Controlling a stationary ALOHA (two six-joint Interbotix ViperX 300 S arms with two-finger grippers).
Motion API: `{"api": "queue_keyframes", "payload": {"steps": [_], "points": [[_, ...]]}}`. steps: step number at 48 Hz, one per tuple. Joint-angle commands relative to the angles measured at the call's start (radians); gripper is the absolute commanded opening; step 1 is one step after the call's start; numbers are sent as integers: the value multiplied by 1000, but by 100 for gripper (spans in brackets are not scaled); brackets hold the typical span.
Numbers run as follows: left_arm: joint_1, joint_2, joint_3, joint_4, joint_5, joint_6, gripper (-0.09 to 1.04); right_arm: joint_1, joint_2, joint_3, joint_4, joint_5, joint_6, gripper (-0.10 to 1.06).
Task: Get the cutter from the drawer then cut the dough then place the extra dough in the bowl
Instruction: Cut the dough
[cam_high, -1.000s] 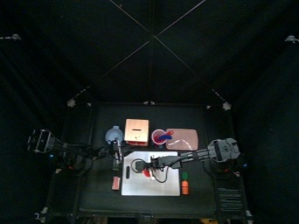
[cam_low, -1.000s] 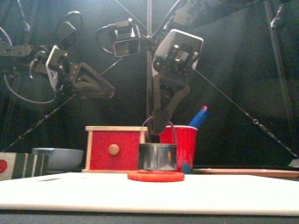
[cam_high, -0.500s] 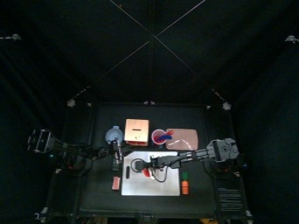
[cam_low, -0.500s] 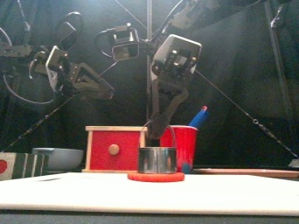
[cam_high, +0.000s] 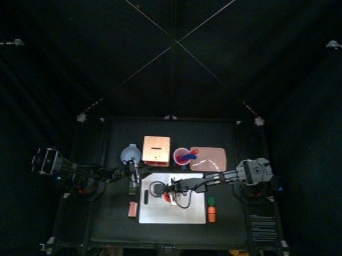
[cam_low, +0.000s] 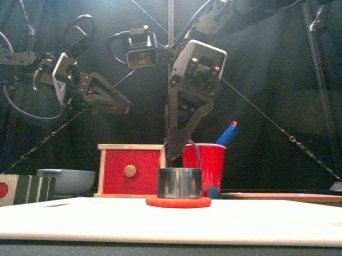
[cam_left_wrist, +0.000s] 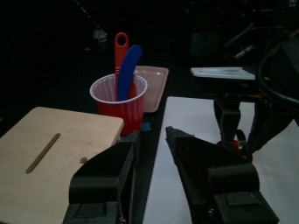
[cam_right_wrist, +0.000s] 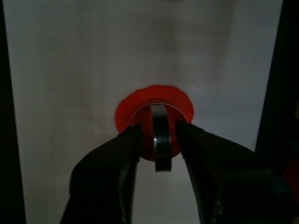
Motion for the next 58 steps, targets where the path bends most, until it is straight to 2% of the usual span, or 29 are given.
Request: {"api": "queue_keyframes", "payload": {"steps": [1,14,25,39,42,46,51,58], "points": [[-9,2,-18,-11,-9,-2,73,2,-61,11,-6,-34,0,78],[-35,8,-26,-17,-9,-2,73,14,-195,143,-14,-210,-6,78],[-98,46,-69,-40,-12,-18,75,9,-322,360,-20,-476,-18,79],[-229,209,-153,-44,-83,-21,81,-6,-394,680,-28,-1141,-29,78],[-252,252,-167,-55,-112,-23,82,-23,-379,733,-49,-1292,-29,78],[-278,311,-189,-97,-160,-23,83,-38,-348,770,-91,-1422,-29,79],[-298,376,-219,-140,-181,-21,83,-44,-291,775,-124,-1479,-17,79],[-304,446,-256,-156,-181,-21,83,-46,-221,747,-123,-1479,-12,79]]}}
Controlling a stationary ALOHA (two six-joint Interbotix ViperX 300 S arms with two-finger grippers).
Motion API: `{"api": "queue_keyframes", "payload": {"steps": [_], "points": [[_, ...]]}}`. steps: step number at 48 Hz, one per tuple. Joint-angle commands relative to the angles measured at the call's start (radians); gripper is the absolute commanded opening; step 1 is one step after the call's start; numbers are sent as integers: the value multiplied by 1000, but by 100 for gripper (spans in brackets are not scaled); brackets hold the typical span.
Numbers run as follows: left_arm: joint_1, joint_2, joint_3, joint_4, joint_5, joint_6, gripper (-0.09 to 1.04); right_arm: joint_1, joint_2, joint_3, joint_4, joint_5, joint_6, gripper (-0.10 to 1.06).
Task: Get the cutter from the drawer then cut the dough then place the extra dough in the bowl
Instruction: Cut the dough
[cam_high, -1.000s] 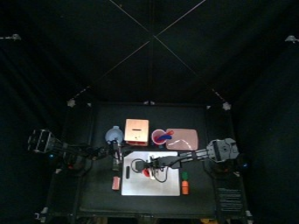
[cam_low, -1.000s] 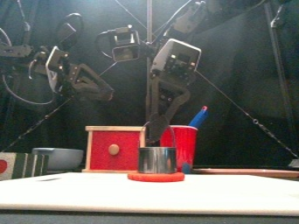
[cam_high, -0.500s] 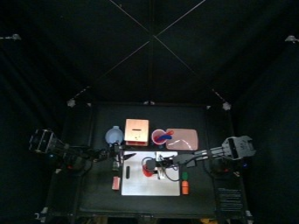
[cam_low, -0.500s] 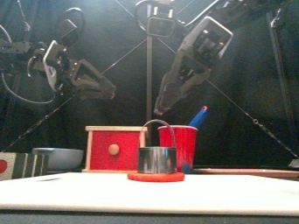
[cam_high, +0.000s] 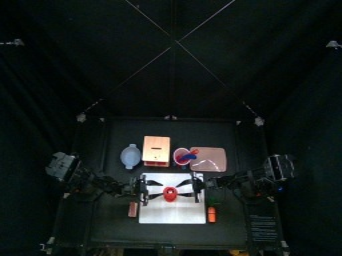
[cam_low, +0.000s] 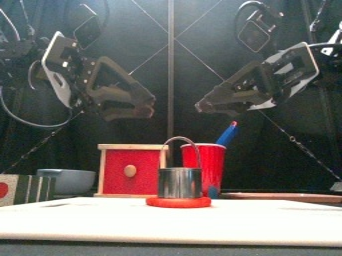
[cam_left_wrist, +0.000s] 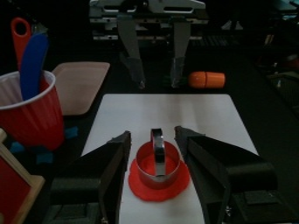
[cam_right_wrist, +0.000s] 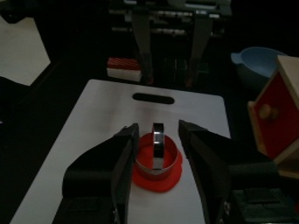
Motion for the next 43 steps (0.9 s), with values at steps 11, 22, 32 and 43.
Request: {"api": "queue_keyframes", "payload": {"steps": [11,22,32,43], "points": [[0,74,-57,-28,-12,5,83,-29,81,-64,-2,-20,-6,79],[2,89,-58,-32,-12,5,82,-37,101,-72,-5,-20,-2,79],[3,124,-84,-37,-12,9,82,-38,132,-72,-5,-20,-6,79],[5,129,-94,-43,-11,12,81,-37,153,-81,-8,-20,-18,79]]}}
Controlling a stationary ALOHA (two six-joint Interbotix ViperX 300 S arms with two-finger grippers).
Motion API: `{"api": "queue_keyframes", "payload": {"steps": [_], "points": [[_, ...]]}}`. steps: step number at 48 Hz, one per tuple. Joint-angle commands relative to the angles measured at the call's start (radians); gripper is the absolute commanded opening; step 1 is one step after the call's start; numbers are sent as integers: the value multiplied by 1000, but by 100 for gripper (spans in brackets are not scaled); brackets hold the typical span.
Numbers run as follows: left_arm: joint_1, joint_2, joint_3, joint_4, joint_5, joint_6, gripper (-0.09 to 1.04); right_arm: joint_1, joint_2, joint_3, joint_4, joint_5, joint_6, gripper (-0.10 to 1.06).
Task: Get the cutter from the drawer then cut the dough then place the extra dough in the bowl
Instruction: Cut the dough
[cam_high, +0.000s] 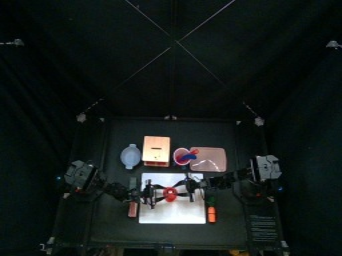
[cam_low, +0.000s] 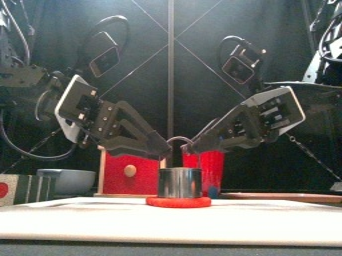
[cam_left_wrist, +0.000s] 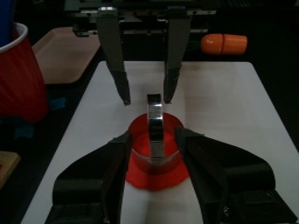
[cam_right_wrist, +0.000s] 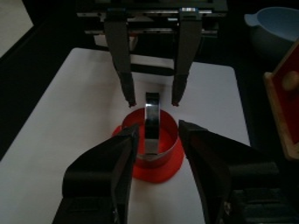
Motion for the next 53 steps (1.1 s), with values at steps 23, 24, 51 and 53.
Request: {"api": "queue_keyframes", "payload": {"steps": [23,24,51,53], "points": [[11,-5,-34,-25,28,3,81,9,-18,-20,-14,-3,-2,79],[11,-5,-34,-25,29,3,81,14,-18,-20,-15,-3,-2,79],[21,-5,-44,-23,49,5,81,67,-18,-29,132,29,0,79],[23,-5,-44,-23,51,5,80,69,-17,-31,132,37,0,79]]}}
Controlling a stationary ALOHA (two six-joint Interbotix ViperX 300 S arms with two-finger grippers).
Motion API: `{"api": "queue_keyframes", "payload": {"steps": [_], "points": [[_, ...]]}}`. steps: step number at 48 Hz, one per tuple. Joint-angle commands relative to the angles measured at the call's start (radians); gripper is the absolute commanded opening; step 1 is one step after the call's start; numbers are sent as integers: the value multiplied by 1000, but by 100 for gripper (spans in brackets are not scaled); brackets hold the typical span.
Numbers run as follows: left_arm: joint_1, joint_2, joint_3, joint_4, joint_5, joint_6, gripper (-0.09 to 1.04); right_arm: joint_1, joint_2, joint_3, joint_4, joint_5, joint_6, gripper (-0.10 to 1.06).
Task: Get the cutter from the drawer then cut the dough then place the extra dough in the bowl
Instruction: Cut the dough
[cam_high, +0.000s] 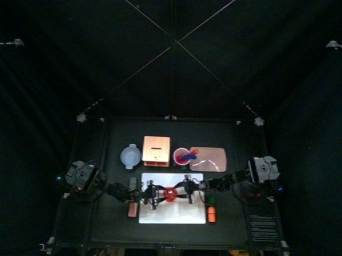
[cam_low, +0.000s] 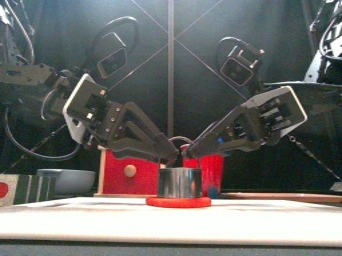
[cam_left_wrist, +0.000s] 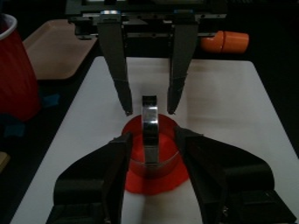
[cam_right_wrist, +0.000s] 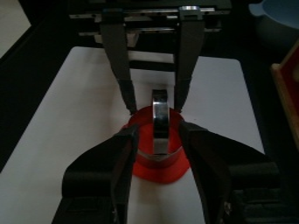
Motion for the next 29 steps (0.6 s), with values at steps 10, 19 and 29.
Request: {"api": "queue_keyframes", "payload": {"steps": [10,19,29], "points": [[6,-11,-17,-5,11,-2,80,8,-15,-28,2,38,-5,78],[6,-11,-17,-6,21,0,74,20,-15,-37,-6,66,-5,77],[6,-11,-17,-5,35,2,69,25,-15,-38,-17,74,-6,61]]}}
